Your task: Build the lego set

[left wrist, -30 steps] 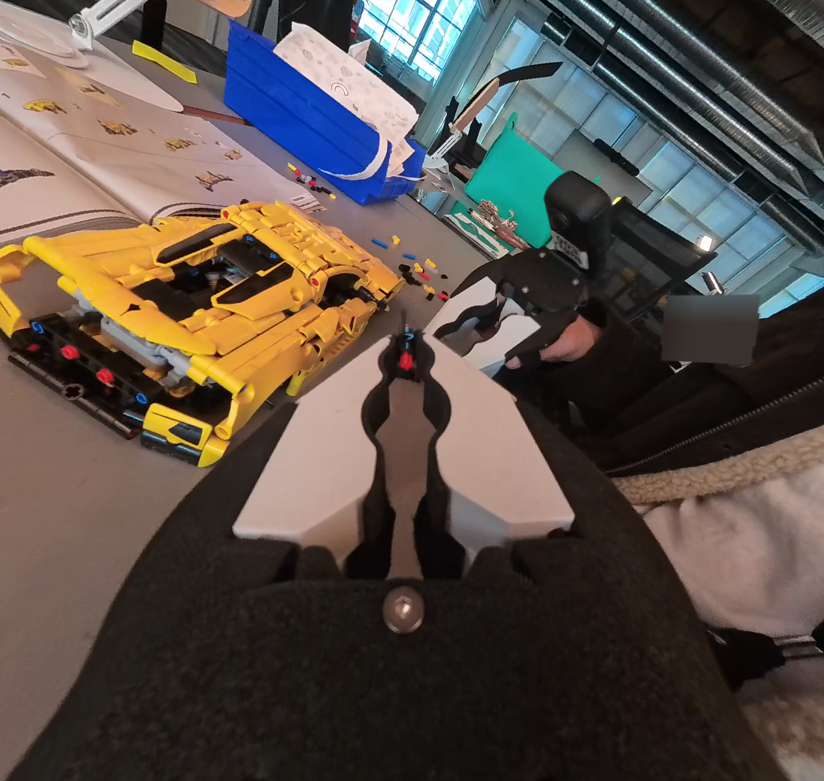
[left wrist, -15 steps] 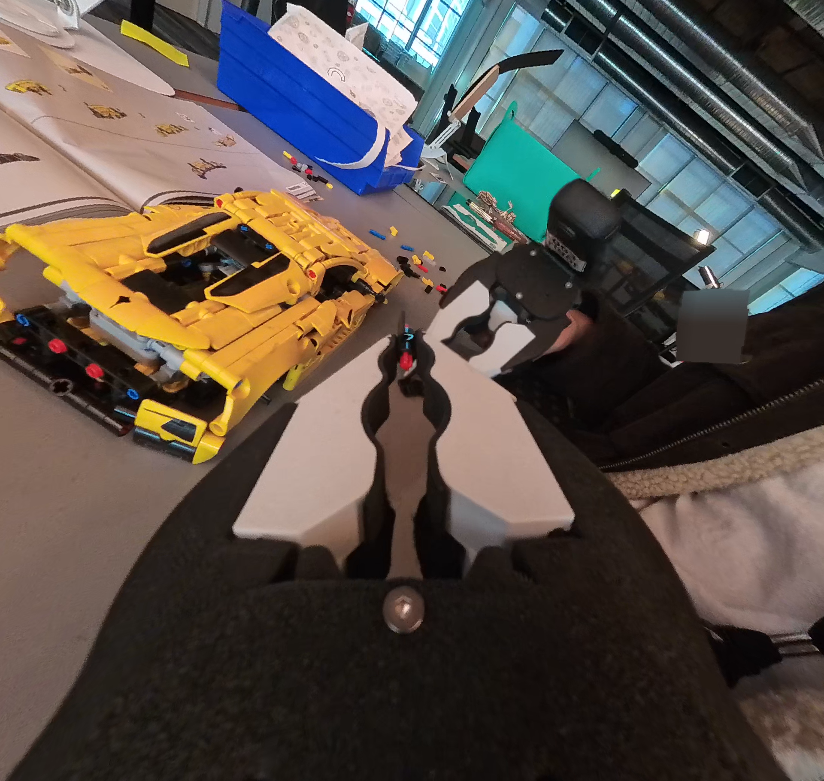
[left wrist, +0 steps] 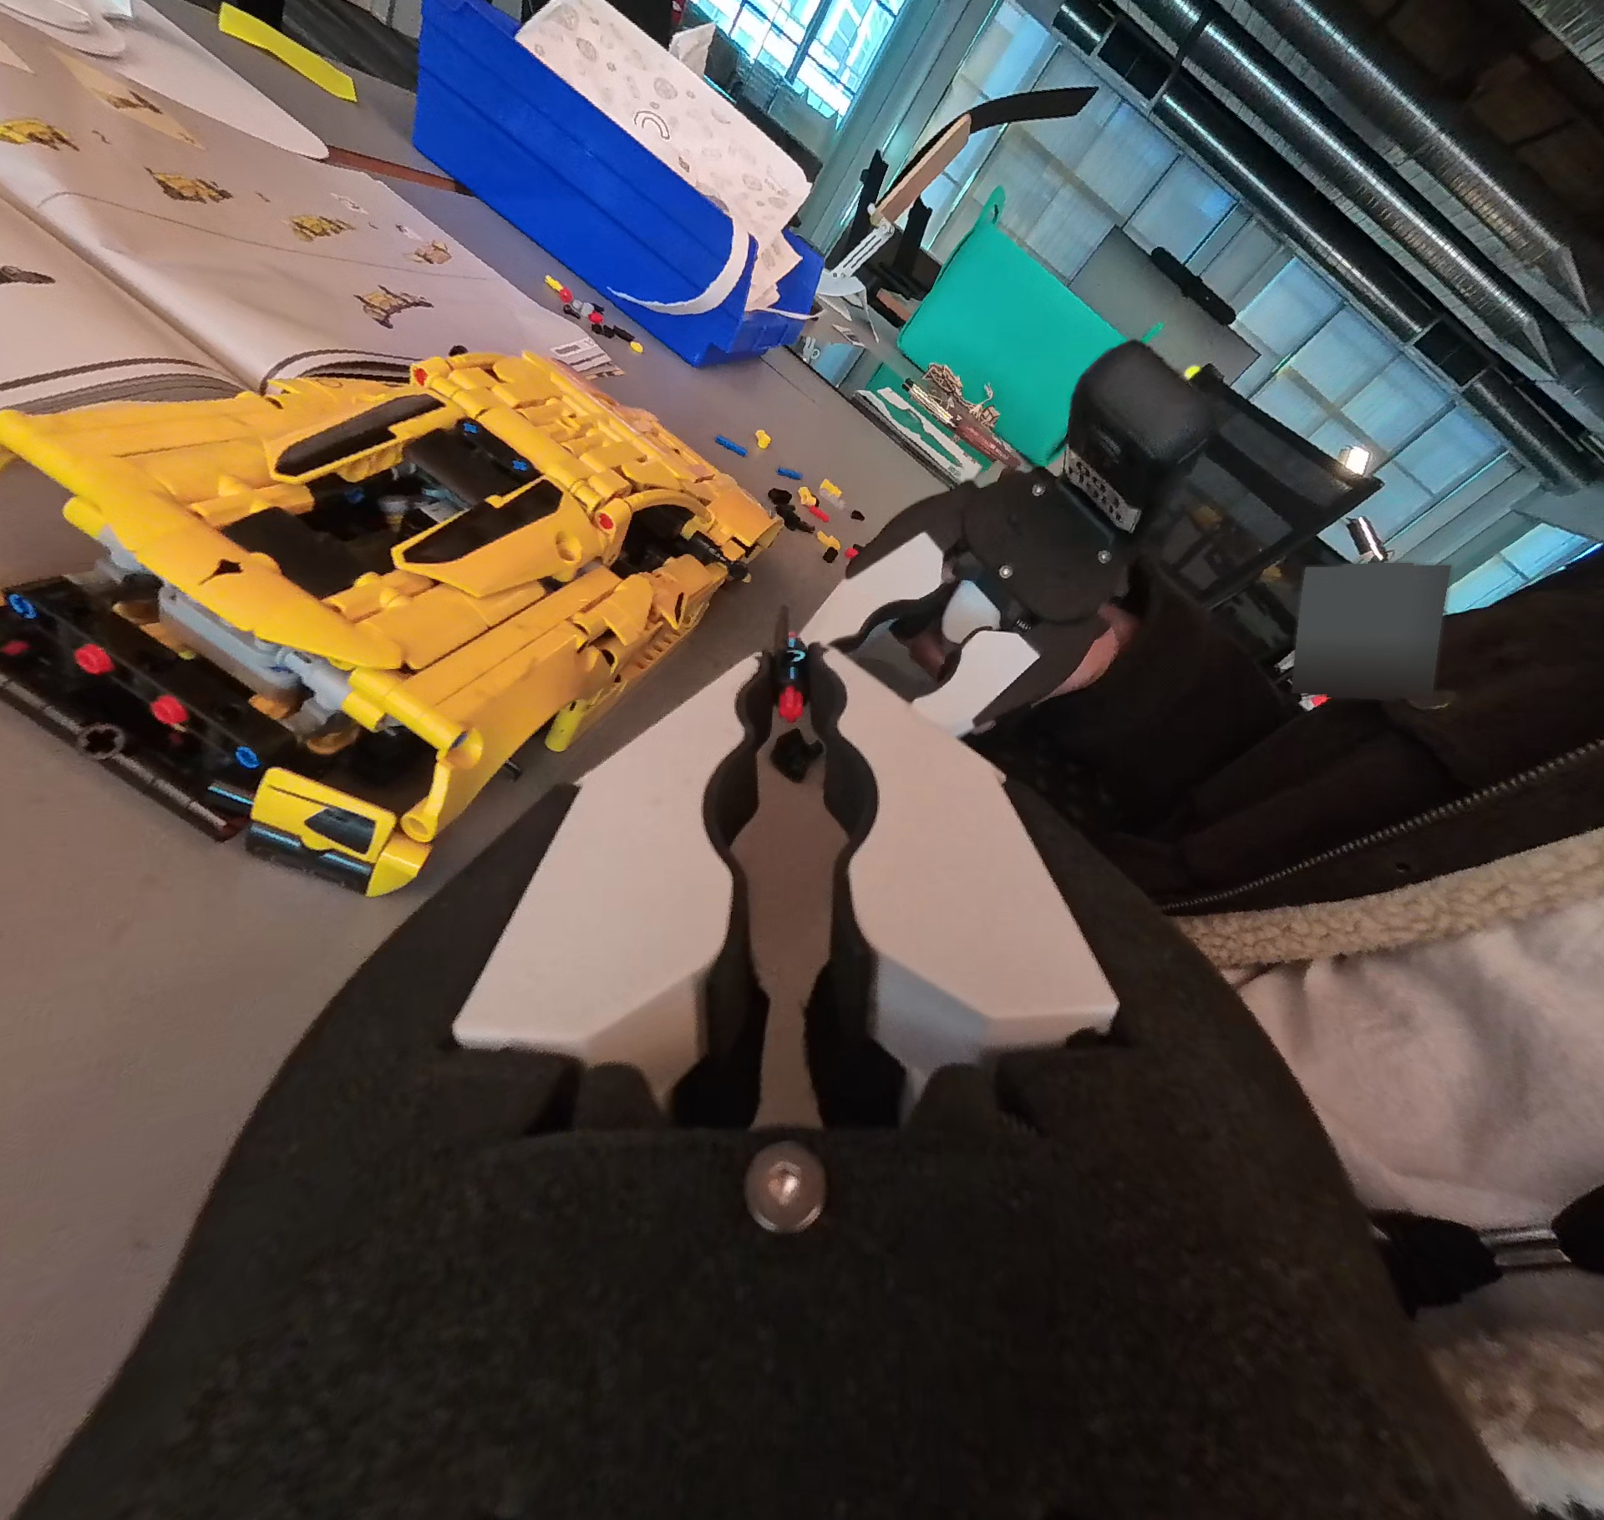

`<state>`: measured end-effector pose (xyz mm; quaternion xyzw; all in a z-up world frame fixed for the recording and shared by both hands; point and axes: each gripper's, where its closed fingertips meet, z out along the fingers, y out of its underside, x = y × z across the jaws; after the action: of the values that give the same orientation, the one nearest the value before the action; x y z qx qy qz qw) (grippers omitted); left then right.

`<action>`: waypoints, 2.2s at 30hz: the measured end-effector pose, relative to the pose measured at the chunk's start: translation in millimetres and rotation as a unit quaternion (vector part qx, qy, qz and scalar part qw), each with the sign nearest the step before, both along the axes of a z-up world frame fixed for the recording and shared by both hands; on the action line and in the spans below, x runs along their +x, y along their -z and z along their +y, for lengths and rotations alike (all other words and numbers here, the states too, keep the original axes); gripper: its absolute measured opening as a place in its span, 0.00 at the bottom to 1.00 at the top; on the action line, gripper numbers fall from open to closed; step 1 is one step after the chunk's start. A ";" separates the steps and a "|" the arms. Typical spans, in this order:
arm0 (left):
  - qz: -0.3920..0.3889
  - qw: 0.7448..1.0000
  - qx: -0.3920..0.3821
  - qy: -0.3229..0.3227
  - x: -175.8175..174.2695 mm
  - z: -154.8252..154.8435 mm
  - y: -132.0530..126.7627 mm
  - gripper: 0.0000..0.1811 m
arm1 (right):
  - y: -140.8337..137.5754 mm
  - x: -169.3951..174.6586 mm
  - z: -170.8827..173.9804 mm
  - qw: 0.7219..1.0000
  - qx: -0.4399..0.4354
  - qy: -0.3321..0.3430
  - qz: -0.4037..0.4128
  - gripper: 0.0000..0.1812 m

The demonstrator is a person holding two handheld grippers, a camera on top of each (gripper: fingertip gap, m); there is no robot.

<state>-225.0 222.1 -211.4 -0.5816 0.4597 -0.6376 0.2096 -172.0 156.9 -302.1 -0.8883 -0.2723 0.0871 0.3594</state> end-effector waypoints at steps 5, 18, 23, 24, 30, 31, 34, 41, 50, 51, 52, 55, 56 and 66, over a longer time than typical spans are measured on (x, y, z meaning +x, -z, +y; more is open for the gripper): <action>-0.004 1.000 -0.017 -0.004 -0.7 3.4 -1.0 0.04 | 0.0 -7.1 4.8 0.999 0.018 -0.026 -0.005 0.10; -0.095 0.991 -0.094 -0.028 -16.7 25.2 -31.3 0.04 | -110.1 -47.4 88.3 0.954 0.253 -0.129 -0.098 0.09; -0.078 0.993 -0.081 -0.032 -14.8 25.9 -25.2 0.04 | -114.9 -53.8 93.4 0.919 0.345 -0.150 -0.121 0.09; -0.079 0.993 -0.083 -0.028 -14.9 25.1 -25.7 0.04 | -114.7 -54.6 91.1 0.917 0.346 -0.156 -0.120 0.09; -0.061 0.995 -0.070 -0.027 -12.1 23.5 -19.3 0.04 | -108.4 -51.2 92.0 0.925 0.324 -0.158 -0.117 0.09; -0.061 0.995 -0.071 -0.025 -11.9 23.0 -19.2 0.04 | -107.4 -51.0 92.2 0.925 0.323 -0.158 -0.119 0.09; -0.055 0.996 -0.063 -0.022 -10.9 20.8 -17.4 0.04 | -101.7 -50.3 93.1 0.926 0.316 -0.159 -0.130 0.09; -0.041 0.998 -0.046 -0.028 -9.1 20.0 -12.8 0.04 | -99.8 -49.9 92.4 0.928 0.308 -0.160 -0.136 0.09; -0.006 0.999 0.002 -0.054 -5.6 23.4 -0.6 0.04 | -86.5 -48.4 97.3 0.936 0.277 -0.136 -0.168 0.09; 0.003 0.998 0.026 -0.063 -4.8 24.3 1.7 0.04 | -84.0 -47.6 98.5 0.938 0.269 -0.132 -0.172 0.09; 0.011 0.996 0.055 -0.071 -4.2 25.1 3.7 0.04 | -82.0 -46.9 99.4 0.940 0.263 -0.128 -0.175 0.09; 0.036 0.984 0.150 -0.091 -2.4 26.0 10.4 0.04 | -74.3 -45.0 101.6 0.946 0.241 -0.118 -0.183 0.08; 0.042 0.979 0.173 -0.094 -1.9 25.6 12.1 0.04 | -72.6 -44.6 101.3 0.947 0.235 -0.118 -0.186 0.08; 0.052 0.966 0.223 -0.118 -4.2 32.8 11.6 0.04 | -104.5 -40.1 89.8 0.950 0.278 -0.100 -0.098 0.00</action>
<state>-229.2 254.8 -223.0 -0.6025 0.5286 -0.4589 0.3834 -212.2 246.7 -197.7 -0.7258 -0.4070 -0.0434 0.5529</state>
